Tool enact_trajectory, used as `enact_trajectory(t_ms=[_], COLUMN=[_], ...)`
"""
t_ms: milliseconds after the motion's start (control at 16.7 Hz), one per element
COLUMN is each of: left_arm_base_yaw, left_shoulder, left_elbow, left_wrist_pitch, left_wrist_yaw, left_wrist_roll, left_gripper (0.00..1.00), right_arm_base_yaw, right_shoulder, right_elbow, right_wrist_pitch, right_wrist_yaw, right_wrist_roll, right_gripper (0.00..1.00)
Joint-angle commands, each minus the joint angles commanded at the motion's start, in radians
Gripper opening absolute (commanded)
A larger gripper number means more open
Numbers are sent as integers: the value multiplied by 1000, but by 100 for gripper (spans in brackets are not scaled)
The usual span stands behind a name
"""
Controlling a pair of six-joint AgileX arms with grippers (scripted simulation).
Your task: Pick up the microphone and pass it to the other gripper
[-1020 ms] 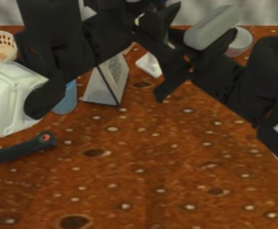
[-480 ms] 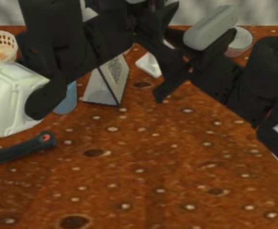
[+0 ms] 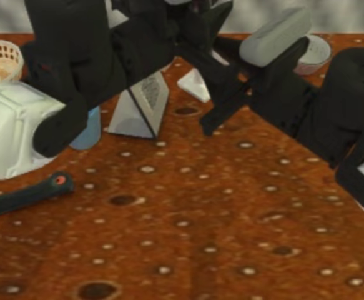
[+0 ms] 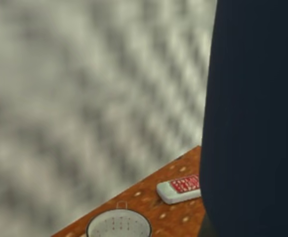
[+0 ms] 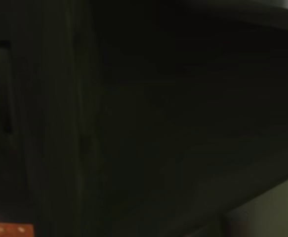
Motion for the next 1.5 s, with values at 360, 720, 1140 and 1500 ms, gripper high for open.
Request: enact_trajectory(t_ms=[360, 720, 1140, 1500], left_arm_base_yaw=[0, 0, 11, 134], left_shoulder=[0, 0, -11, -84], left_elbow=[0, 0, 0, -63], left_wrist_pitch=[0, 0, -4, -12], left_wrist_yaw=[0, 0, 3, 110], left_wrist_roll=[0, 0, 4, 8], left_gripper=[0, 0, 0, 0], right_arm_base_yaw=[0, 0, -5, -32], right_shoulder=[0, 0, -9, -232], right_elbow=[0, 0, -24, -219], right_wrist_pitch=[0, 0, -3, -26], right_wrist_yaw=[0, 0, -2, -38], right_wrist_roll=[0, 0, -2, -1], right_gripper=[83, 100, 100, 100])
